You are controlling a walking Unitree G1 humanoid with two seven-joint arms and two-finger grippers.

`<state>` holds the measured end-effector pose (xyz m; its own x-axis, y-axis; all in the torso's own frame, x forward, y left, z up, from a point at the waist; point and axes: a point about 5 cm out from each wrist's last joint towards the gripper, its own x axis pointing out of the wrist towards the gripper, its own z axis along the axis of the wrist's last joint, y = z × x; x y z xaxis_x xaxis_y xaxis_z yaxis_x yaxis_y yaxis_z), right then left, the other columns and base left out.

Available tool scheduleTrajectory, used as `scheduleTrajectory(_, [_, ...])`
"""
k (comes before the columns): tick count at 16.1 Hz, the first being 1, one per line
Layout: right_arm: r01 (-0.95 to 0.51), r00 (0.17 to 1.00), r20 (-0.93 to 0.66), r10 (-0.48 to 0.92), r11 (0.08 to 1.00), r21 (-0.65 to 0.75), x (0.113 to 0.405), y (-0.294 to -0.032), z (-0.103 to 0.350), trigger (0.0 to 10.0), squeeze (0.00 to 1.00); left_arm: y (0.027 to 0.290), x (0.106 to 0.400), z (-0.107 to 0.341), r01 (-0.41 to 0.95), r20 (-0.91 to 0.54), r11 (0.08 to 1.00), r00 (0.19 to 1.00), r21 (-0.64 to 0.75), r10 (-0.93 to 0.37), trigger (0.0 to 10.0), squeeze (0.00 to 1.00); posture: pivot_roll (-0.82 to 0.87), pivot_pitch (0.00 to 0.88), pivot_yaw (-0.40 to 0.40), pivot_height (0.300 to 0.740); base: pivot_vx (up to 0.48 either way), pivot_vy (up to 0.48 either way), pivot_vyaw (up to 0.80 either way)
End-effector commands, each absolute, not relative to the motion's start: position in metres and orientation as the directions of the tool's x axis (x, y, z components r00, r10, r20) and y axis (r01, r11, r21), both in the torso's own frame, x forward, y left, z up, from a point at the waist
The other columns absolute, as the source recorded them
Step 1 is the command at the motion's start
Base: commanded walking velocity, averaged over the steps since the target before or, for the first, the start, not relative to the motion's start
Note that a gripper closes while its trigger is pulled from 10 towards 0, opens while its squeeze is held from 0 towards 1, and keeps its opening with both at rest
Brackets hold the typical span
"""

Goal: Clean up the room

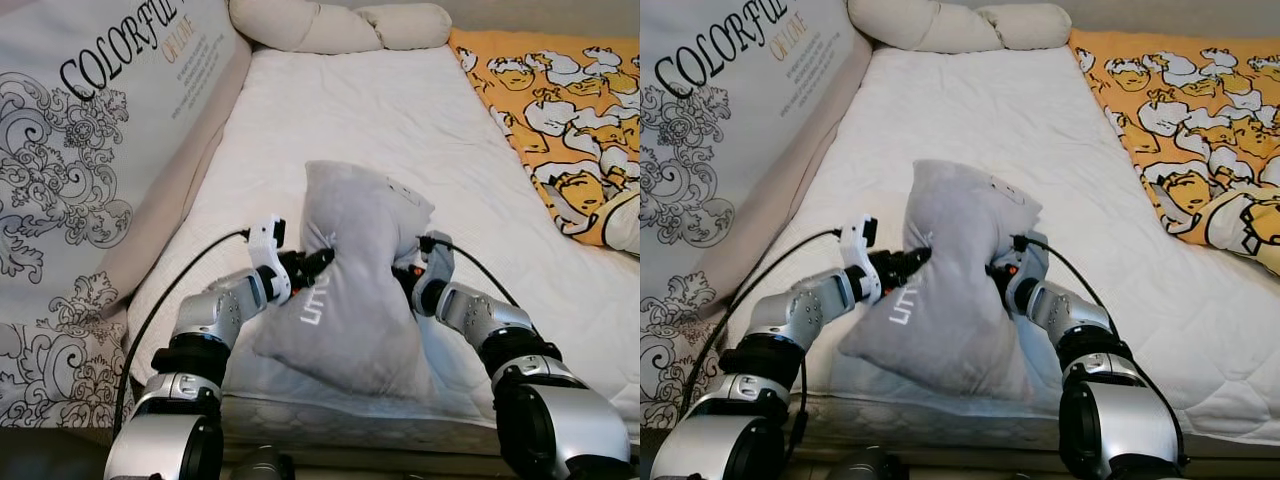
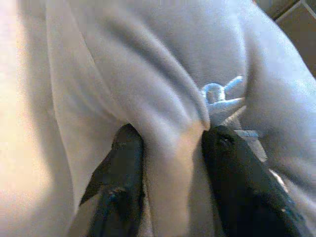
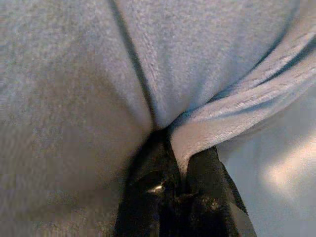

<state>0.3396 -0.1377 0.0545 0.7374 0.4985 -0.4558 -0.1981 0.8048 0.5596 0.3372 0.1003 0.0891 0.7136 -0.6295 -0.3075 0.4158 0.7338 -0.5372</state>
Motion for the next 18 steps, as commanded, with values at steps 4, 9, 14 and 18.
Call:
scheduleTrajectory(4, [-0.300,0.794,-0.276,0.541,0.745,0.596,0.353,-0.114,0.087,0.0,0.00,0.099,0.341,0.119,0.465,-0.190,0.720,0.757,-0.515,-0.625,0.0,0.00,0.04,0.000,0.034,0.740,0.000,0.000,0.00])
scheduleTrajectory(9, [-0.377,0.831,-0.163,0.532,0.754,0.538,0.351,-0.112,0.104,0.0,0.00,0.084,0.331,0.145,0.564,-0.110,0.709,0.745,-0.422,-0.658,0.0,0.00,0.03,0.000,0.058,0.740,0.000,0.000,0.00])
scheduleTrajectory(14, [-0.364,0.855,-0.133,0.502,0.761,0.537,0.345,-0.115,0.107,0.0,0.00,0.082,0.325,0.147,0.574,-0.112,0.723,0.749,-0.384,-0.654,0.0,0.00,0.03,0.000,0.059,0.740,0.000,0.000,0.00])
scheduleTrajectory(18, [-0.323,0.878,-0.168,0.447,0.815,0.481,0.345,-0.119,0.105,10.0,0.00,0.082,0.324,0.149,0.581,-0.118,0.753,0.762,-0.310,-0.637,0.0,0.00,0.03,0.000,0.064,0.740,0.000,0.000,0.00])
